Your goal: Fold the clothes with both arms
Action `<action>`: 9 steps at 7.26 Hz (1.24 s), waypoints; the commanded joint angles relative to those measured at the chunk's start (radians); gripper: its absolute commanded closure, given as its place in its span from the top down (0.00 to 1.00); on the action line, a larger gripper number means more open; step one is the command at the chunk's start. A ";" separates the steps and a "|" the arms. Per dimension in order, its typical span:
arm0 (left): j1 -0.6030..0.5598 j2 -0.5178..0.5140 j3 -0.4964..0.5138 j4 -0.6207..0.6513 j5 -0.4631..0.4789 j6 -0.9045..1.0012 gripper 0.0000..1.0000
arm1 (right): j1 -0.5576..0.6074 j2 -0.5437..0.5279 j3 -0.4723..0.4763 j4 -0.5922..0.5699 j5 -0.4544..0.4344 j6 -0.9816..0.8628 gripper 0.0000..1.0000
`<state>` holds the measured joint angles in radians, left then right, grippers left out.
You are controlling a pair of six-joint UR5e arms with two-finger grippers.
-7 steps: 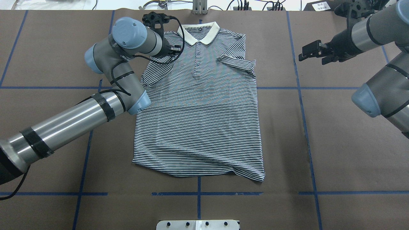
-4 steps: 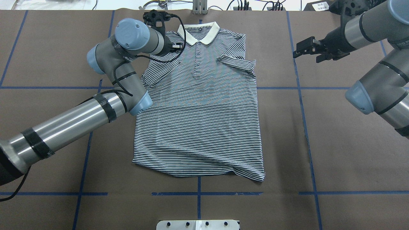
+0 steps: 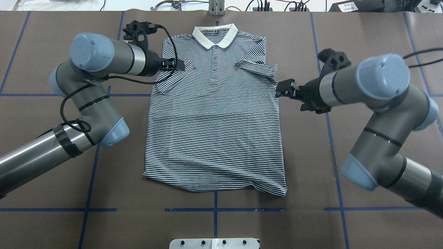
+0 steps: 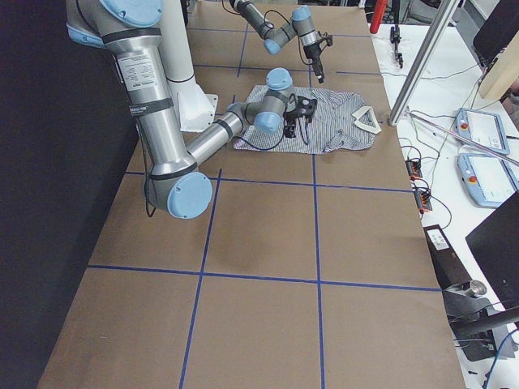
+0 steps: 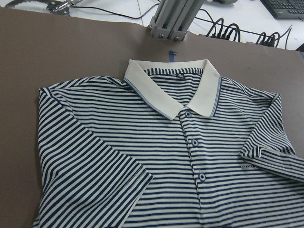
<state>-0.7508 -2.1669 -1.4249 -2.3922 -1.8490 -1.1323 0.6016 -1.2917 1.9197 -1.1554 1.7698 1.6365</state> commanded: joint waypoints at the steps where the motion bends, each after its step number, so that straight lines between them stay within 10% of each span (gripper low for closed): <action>1: 0.001 0.036 -0.026 -0.001 -0.012 0.000 0.80 | -0.353 -0.040 0.145 -0.294 -0.373 0.287 0.93; 3: 0.001 0.036 -0.020 -0.001 -0.009 0.002 0.80 | -0.535 -0.098 0.147 -0.313 -0.533 0.504 0.85; 9: 0.002 0.042 -0.011 -0.005 -0.007 0.003 0.81 | -0.543 -0.115 0.131 -0.313 -0.538 0.539 0.74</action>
<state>-0.7487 -2.1247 -1.4403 -2.3953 -1.8562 -1.1308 0.0585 -1.4066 2.0555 -1.4691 1.2308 2.1620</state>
